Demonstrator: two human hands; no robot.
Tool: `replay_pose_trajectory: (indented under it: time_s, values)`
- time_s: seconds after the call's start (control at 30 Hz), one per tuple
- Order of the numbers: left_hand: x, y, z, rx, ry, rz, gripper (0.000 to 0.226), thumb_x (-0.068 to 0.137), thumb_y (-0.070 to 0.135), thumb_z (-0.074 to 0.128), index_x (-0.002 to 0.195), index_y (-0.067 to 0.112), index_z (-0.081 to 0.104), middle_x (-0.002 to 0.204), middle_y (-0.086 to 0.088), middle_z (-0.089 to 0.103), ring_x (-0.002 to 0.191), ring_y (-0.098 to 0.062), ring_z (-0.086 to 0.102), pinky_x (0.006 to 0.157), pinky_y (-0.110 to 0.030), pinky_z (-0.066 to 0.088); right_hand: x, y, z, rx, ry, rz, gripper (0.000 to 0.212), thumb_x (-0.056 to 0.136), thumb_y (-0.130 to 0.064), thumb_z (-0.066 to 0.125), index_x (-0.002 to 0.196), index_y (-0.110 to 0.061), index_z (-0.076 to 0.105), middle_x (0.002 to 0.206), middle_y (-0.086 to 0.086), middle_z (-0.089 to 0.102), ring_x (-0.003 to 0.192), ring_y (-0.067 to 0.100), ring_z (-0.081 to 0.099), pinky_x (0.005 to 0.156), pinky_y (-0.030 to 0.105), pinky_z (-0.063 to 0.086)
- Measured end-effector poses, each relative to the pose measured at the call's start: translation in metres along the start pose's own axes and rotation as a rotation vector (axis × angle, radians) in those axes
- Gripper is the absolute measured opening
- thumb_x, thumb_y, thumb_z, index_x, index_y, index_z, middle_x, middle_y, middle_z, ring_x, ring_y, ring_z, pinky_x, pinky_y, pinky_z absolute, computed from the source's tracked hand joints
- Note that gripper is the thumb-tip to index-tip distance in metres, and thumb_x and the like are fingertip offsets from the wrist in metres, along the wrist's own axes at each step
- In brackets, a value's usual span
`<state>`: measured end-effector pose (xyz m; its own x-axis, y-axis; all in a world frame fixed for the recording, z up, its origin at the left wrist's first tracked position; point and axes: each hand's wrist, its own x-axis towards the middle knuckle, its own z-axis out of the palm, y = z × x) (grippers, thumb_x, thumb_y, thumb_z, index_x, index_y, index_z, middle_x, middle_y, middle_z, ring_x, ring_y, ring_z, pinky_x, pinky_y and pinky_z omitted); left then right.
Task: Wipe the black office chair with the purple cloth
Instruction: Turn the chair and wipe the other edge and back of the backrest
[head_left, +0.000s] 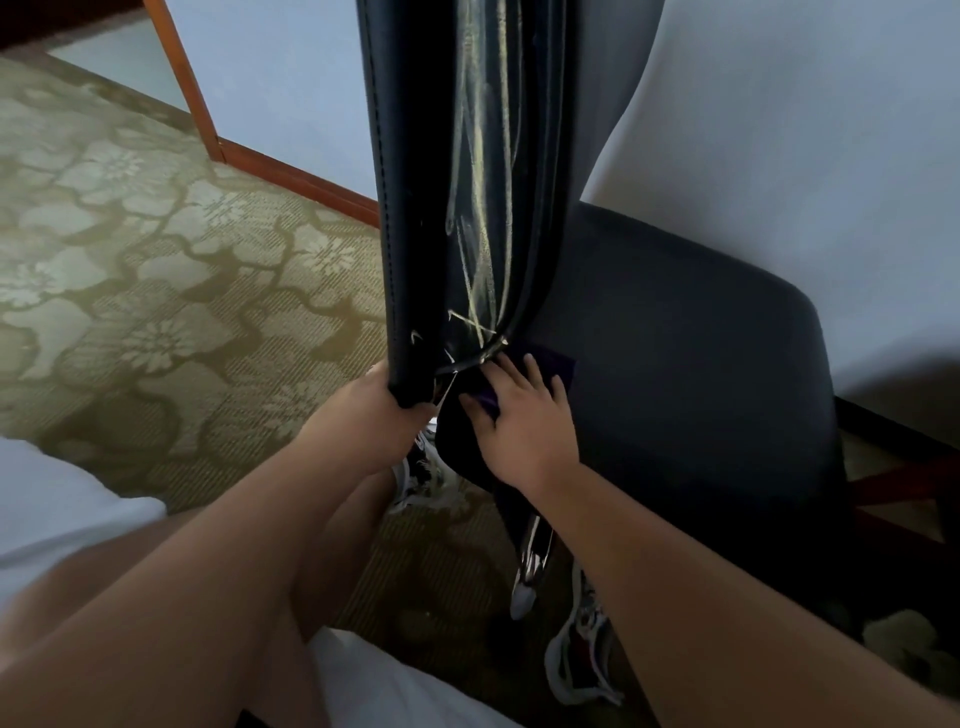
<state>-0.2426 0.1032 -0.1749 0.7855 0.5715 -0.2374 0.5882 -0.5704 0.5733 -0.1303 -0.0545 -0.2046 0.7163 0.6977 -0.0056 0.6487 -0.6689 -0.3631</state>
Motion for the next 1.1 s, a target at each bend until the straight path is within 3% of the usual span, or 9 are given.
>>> replay_pose_trajectory:
  time_s: [0.27, 0.4, 0.5, 0.63, 0.9, 1.1]
  values:
    - [0.002, 0.000, -0.001, -0.058, -0.042, -0.031, 0.034, 0.078, 0.055, 0.057, 0.103, 0.033, 0.059, 0.082, 0.010, 0.061, 0.074, -0.010, 0.058, 0.056, -0.027, 0.038, -0.023, 0.001, -0.003, 0.006, 0.007, -0.223, 0.055, 0.098, -0.051, 0.044, 0.150, -0.033, 0.040, 0.155, -0.007, 0.045, 0.150, 0.027, 0.028, 0.121, 0.048, 0.022]
    - [-0.002, 0.002, -0.002, -0.080, -0.055, -0.043, 0.034, 0.078, 0.052, 0.058, 0.103, 0.030, 0.060, 0.086, 0.006, 0.063, 0.077, -0.014, 0.060, 0.061, -0.030, 0.043, -0.030, 0.007, -0.006, -0.017, -0.051, -0.305, 0.056, 0.097, -0.048, 0.050, 0.150, -0.034, 0.040, 0.156, -0.008, 0.043, 0.151, 0.025, 0.024, 0.122, 0.047, 0.019]
    - [-0.005, 0.004, -0.002, -0.056, -0.037, -0.039, 0.027, 0.082, 0.048, 0.058, 0.103, 0.031, 0.056, 0.085, 0.007, 0.062, 0.073, -0.012, 0.058, 0.055, -0.027, 0.039, -0.017, 0.013, -0.016, 0.001, -0.117, -0.332, 0.054, 0.098, -0.049, 0.050, 0.149, -0.036, 0.040, 0.157, -0.012, 0.040, 0.152, 0.019, 0.021, 0.122, 0.044, 0.014]
    - [-0.006, 0.006, -0.004, -0.056, -0.058, -0.009, 0.028, 0.086, 0.046, 0.058, 0.108, 0.029, 0.060, 0.092, 0.006, 0.062, 0.077, -0.011, 0.059, 0.058, -0.029, 0.039, 0.009, 0.017, -0.023, 0.088, -0.127, -0.265, 0.049, 0.098, -0.046, 0.051, 0.145, -0.038, 0.043, 0.155, -0.015, 0.042, 0.151, 0.015, 0.020, 0.122, 0.043, 0.012]
    - [-0.002, 0.004, -0.005, -0.073, -0.051, -0.051, 0.020, 0.086, 0.039, 0.060, 0.100, 0.026, 0.061, 0.087, 0.003, 0.066, 0.080, -0.018, 0.062, 0.068, -0.034, 0.049, 0.051, 0.016, -0.016, 0.137, -0.101, -0.106, 0.044, 0.094, -0.044, 0.053, 0.137, -0.037, 0.052, 0.149, -0.011, 0.046, 0.150, 0.015, 0.021, 0.124, 0.045, 0.004]
    - [0.000, 0.004, -0.007, -0.095, -0.052, -0.070, 0.022, 0.084, 0.042, 0.059, 0.101, 0.027, 0.061, 0.087, 0.003, 0.067, 0.079, -0.018, 0.064, 0.075, -0.041, 0.055, 0.050, 0.007, -0.011, 0.132, -0.060, -0.060, 0.048, 0.094, -0.043, 0.051, 0.142, -0.037, 0.049, 0.152, -0.013, 0.043, 0.152, 0.019, 0.015, 0.123, 0.050, 0.000]
